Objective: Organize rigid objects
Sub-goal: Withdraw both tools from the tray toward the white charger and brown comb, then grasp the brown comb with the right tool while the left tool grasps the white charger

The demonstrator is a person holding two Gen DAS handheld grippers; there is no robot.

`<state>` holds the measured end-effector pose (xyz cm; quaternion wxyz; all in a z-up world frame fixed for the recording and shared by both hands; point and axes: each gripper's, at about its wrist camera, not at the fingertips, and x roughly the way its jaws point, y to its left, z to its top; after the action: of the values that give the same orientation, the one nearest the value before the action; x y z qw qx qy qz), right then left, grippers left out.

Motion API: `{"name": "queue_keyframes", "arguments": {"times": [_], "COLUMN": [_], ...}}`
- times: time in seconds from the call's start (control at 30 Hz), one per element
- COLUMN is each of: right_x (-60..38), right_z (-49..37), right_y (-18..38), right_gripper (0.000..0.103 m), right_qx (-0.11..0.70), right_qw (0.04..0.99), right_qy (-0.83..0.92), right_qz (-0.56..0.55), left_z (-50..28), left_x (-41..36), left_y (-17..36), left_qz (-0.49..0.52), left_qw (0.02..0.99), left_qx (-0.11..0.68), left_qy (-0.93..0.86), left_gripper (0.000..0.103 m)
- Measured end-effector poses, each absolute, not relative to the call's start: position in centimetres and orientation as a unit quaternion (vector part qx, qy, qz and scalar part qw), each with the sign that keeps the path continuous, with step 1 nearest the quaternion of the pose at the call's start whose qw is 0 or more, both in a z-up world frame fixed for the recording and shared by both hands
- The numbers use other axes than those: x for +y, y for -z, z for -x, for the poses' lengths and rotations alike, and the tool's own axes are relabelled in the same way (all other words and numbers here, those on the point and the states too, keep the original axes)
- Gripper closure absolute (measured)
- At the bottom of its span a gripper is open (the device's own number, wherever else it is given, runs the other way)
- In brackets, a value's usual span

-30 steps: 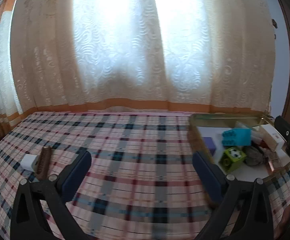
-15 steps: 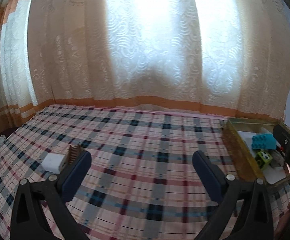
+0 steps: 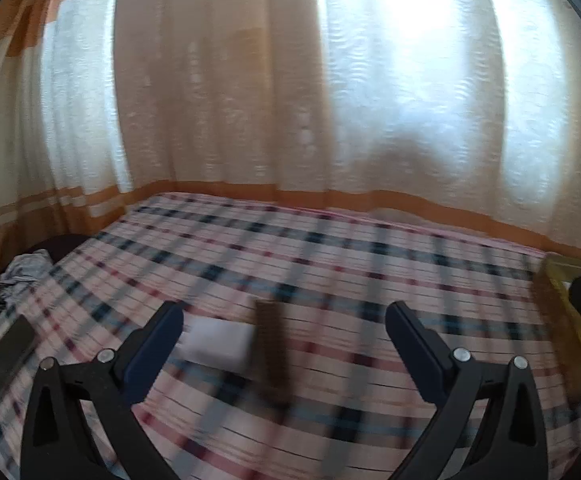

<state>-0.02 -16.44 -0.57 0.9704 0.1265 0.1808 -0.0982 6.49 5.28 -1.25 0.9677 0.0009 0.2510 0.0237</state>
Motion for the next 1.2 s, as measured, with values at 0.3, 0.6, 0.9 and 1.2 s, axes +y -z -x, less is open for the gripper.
{"name": "queue_keyframes", "arguments": {"times": [0.3, 0.6, 0.9, 1.2], "right_x": [-9.9, -3.1, 2.0, 4.3], "right_z": [-3.6, -7.3, -9.8, -11.4], "right_y": [1.5, 3.1, 5.2, 5.5], "right_gripper": [0.022, 0.037, 0.055, 0.058], "right_qx": [0.238, 0.322, 0.399, 0.412], "right_qw": [0.965, 0.939, 0.904, 0.901], "right_qy": [0.004, -0.095, -0.154, -0.132], "right_qz": [-0.114, -0.077, -0.020, 0.030], "left_z": [-9.2, -11.1, -11.6, -11.7], "left_x": [13.1, 18.9, 18.1, 18.3], "left_y": [1.7, 3.0, 3.2, 3.2], "left_qz": [0.020, 0.069, 0.035, 0.036], "left_qw": [0.956, 0.932, 0.929, 0.929], "left_qx": [0.276, 0.322, 0.333, 0.335], "left_qy": [-0.101, -0.154, -0.158, -0.155], "left_gripper": [0.001, 0.001, 0.001, 0.001]}}
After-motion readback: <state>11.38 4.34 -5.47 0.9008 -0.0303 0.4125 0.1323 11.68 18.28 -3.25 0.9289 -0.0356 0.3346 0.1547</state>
